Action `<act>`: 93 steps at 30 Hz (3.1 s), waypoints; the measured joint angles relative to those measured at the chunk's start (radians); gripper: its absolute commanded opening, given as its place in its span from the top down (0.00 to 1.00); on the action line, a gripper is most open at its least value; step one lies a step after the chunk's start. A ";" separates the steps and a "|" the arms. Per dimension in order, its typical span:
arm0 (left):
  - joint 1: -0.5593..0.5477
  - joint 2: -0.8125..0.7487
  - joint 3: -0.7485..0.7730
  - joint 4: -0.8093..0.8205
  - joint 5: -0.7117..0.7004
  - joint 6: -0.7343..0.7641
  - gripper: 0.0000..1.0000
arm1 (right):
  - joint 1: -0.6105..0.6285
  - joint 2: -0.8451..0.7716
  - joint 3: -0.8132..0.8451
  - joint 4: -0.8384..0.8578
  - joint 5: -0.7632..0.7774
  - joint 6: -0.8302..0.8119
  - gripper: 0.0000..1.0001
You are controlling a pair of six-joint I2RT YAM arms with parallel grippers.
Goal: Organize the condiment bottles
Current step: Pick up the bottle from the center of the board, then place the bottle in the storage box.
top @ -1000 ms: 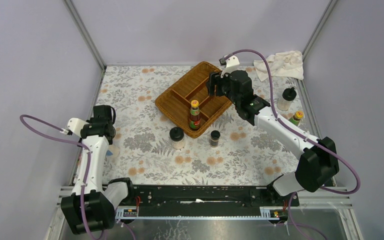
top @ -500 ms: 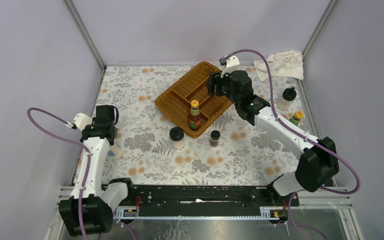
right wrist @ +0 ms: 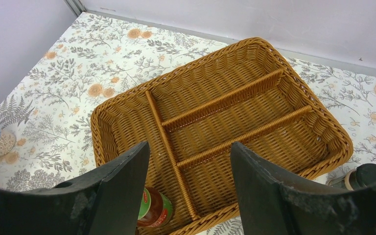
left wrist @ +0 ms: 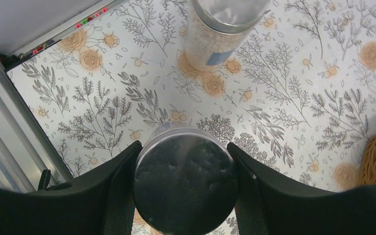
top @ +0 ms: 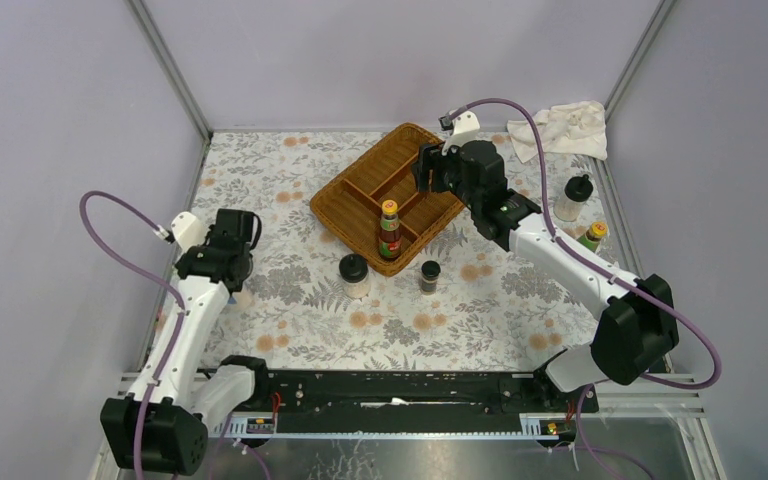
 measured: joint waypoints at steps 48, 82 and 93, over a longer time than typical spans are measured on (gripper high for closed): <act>-0.374 0.181 0.144 0.359 -0.055 0.280 1.00 | 0.000 -0.022 -0.010 0.000 0.098 0.003 0.32; -0.332 0.868 0.817 0.566 0.207 0.499 1.00 | -0.063 0.107 0.074 -0.005 0.283 -0.004 0.32; -0.277 1.006 0.927 0.642 0.345 0.544 1.00 | -0.072 0.185 0.127 -0.008 0.328 -0.003 0.32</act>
